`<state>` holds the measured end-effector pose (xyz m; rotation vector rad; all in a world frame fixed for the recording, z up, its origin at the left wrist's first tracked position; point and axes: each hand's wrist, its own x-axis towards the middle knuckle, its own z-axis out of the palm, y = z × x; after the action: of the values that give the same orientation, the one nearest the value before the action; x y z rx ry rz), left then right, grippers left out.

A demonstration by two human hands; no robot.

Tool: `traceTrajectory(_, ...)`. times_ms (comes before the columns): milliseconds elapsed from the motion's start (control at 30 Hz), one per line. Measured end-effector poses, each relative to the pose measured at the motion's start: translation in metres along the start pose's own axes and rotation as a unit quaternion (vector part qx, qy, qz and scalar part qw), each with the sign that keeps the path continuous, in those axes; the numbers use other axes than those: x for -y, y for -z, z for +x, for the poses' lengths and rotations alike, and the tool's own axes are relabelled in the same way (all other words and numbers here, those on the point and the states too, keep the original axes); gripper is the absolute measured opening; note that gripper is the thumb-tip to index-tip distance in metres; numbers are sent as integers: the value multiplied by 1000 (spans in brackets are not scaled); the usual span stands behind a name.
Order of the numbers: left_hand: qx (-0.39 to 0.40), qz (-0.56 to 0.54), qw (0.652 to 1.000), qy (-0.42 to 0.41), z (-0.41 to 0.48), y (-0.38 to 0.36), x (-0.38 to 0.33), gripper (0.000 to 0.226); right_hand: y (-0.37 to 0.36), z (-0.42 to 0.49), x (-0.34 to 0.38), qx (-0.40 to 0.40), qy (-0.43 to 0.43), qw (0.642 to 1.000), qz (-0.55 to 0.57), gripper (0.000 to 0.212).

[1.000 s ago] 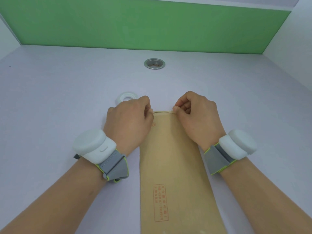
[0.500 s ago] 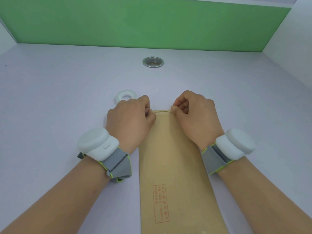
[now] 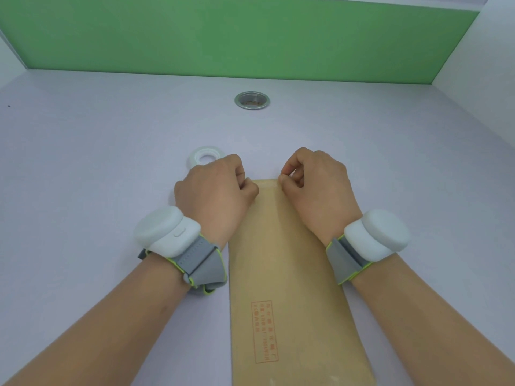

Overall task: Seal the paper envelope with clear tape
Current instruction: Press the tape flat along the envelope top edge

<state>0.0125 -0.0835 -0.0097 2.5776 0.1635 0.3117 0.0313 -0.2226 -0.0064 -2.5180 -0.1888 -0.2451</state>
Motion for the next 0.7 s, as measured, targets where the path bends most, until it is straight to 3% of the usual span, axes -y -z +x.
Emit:
traceTrajectory(233,1,-73,997,-3,0,5,3,14,-4,0,-1,-1,15,999,-49,17)
traceTrajectory(433,2,-62,998,-9,0,4,2,14,-12,0,4,-29,32,995,-88,31)
traceTrajectory(700,-6,-17,1000,-13,1,0,0,10,-8,1,3,-5,44,995,-94,20)
